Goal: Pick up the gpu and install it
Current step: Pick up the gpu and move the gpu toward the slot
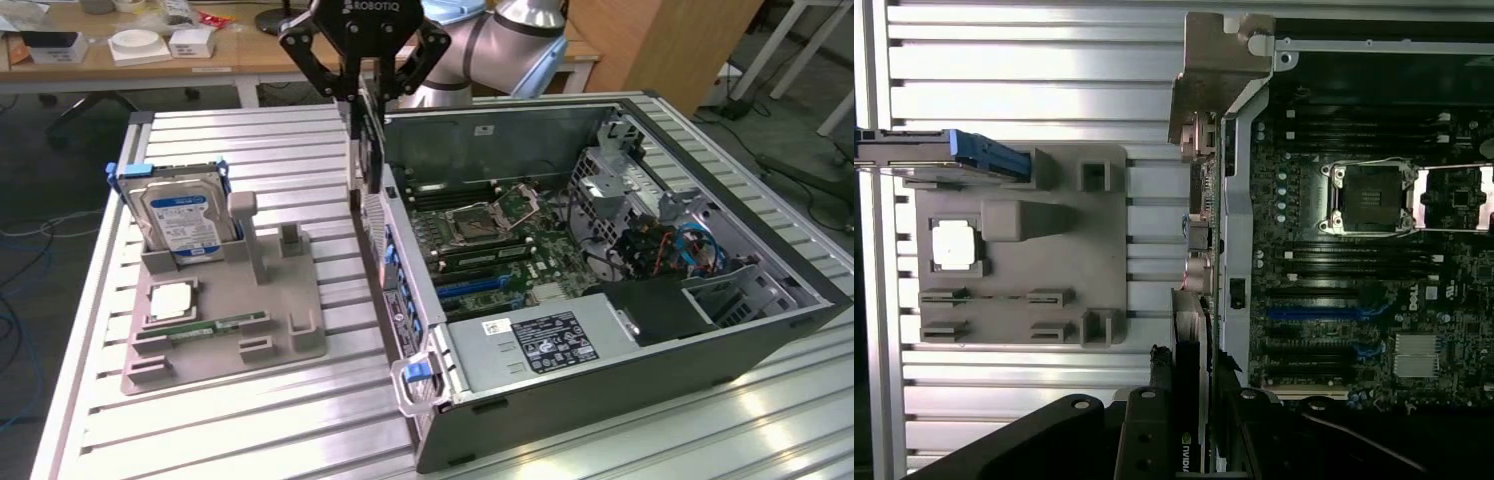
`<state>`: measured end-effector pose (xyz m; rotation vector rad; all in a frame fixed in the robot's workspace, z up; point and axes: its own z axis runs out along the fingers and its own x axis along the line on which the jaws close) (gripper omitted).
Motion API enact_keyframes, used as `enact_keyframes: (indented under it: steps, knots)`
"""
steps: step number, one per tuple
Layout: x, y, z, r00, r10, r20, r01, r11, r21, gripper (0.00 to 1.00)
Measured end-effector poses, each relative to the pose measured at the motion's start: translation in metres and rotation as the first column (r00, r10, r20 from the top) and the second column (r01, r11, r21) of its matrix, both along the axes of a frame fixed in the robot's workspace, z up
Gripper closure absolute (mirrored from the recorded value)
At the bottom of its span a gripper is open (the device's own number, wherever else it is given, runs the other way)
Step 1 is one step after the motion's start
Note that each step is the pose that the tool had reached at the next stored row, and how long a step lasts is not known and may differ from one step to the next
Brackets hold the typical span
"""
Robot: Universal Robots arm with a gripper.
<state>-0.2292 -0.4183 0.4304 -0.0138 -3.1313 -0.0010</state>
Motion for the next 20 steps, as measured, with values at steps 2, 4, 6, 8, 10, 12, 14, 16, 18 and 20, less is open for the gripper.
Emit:
enact_keyframes:
  steps: [2, 4, 6, 8, 10, 12, 14, 16, 18, 20]
  knots:
    - [0.004, 0.0000, -0.0001, 1.0000, 0.000, 0.0000, 0.000, 1.0000, 0.0000, 0.74]
    - [0.007, 0.0000, -0.0003, 1.0000, 0.000, 0.0000, 0.000, 1.0000, -0.0001, 0.74]
    - [0.010, 0.0000, -0.0004, 1.0000, 0.000, 0.0000, 0.000, 1.0000, -0.0001, 0.74]
    - [0.014, 0.0000, -0.0006, 1.0000, 0.000, 0.0001, 0.000, 1.0000, 0.0000, 0.74]
    - [0.017, 0.0000, -0.0008, 1.0000, 0.000, 0.0001, 0.000, 1.0000, 0.0000, 0.74]
    - [0.020, 0.0000, -0.0009, 1.0000, 0.000, 0.0001, 0.000, 1.0000, 0.0001, 0.74]
    - [0.024, 0.0000, -0.0011, 1.0000, 0.000, 0.0001, 0.000, 1.0000, 0.0001, 0.74]
    - [0.027, 0.0000, -0.0012, 1.0000, 0.000, 0.0000, 0.000, 1.0000, 0.0000, 0.74]
    - [0.030, 0.0000, -0.0014, 1.0000, 0.000, 0.0000, 0.000, 1.0000, 0.0000, 0.74]
    - [0.033, 0.0000, -0.0015, 1.0000, 0.000, 0.0000, 0.000, 1.0000, -0.0001, 0.74]
